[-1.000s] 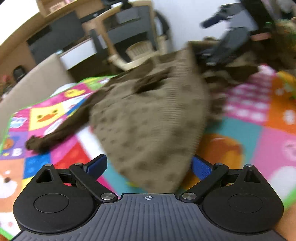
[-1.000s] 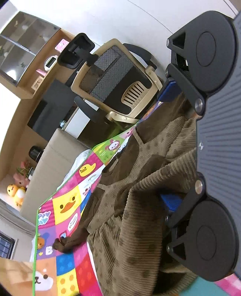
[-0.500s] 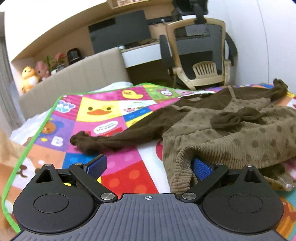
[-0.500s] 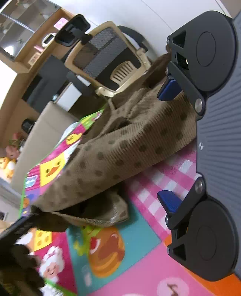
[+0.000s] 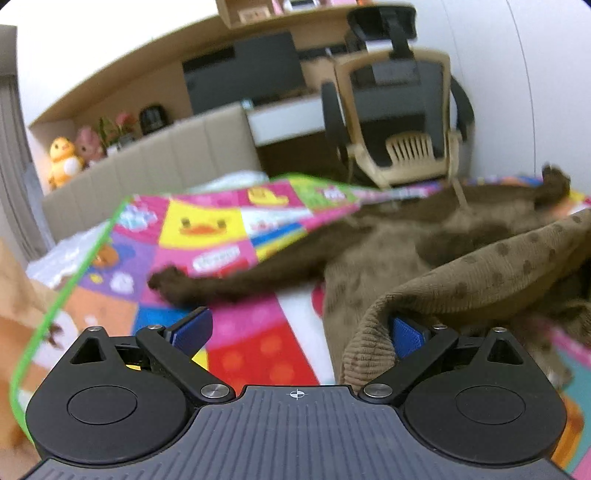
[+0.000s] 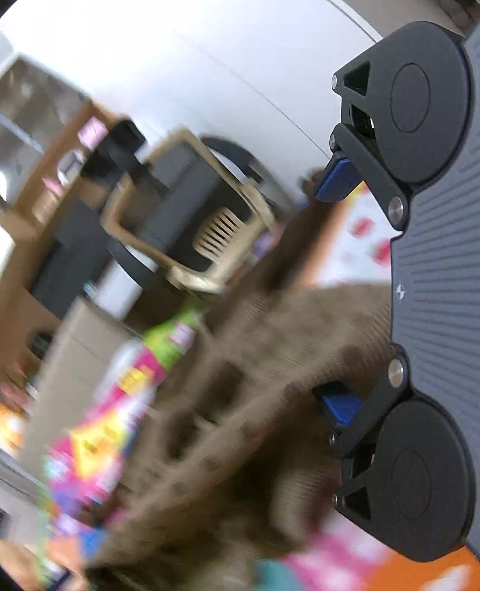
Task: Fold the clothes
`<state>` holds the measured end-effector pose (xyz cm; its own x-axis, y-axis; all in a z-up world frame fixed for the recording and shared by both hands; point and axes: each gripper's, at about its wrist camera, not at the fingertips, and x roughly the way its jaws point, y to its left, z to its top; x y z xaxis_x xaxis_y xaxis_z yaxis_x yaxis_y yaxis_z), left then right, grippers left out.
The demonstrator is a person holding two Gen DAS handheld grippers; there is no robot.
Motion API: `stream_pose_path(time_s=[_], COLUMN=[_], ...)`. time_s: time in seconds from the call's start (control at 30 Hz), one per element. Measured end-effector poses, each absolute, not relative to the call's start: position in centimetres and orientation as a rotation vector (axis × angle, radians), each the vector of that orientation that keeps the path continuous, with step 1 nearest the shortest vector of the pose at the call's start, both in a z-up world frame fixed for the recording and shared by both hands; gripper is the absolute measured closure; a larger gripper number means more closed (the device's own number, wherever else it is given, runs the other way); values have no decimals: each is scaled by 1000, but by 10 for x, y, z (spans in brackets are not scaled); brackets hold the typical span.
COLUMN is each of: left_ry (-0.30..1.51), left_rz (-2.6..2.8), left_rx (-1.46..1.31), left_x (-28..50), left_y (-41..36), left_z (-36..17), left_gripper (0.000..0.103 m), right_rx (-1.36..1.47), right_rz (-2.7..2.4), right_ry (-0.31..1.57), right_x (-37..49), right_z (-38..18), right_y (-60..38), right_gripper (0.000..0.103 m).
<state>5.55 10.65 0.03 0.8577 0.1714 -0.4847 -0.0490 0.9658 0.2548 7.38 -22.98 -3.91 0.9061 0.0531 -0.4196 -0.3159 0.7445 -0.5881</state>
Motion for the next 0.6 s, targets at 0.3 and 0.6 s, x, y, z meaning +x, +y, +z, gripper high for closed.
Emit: stream_pose_path(time_s=[0.3,0.6], left_ry=[551,424], left_rz=[151,162], left_rx=[325,381], left_x=[35,-36], left_y=[116,111], left_z=[-6,43], left_gripper=[2,2], right_rx=[-564,-584], right_rz=[-89,22], right_ry=[137,313], right_x=[52,-7], right_z=[15,-5], right_y=[-282,-308], right_gripper=[0,0])
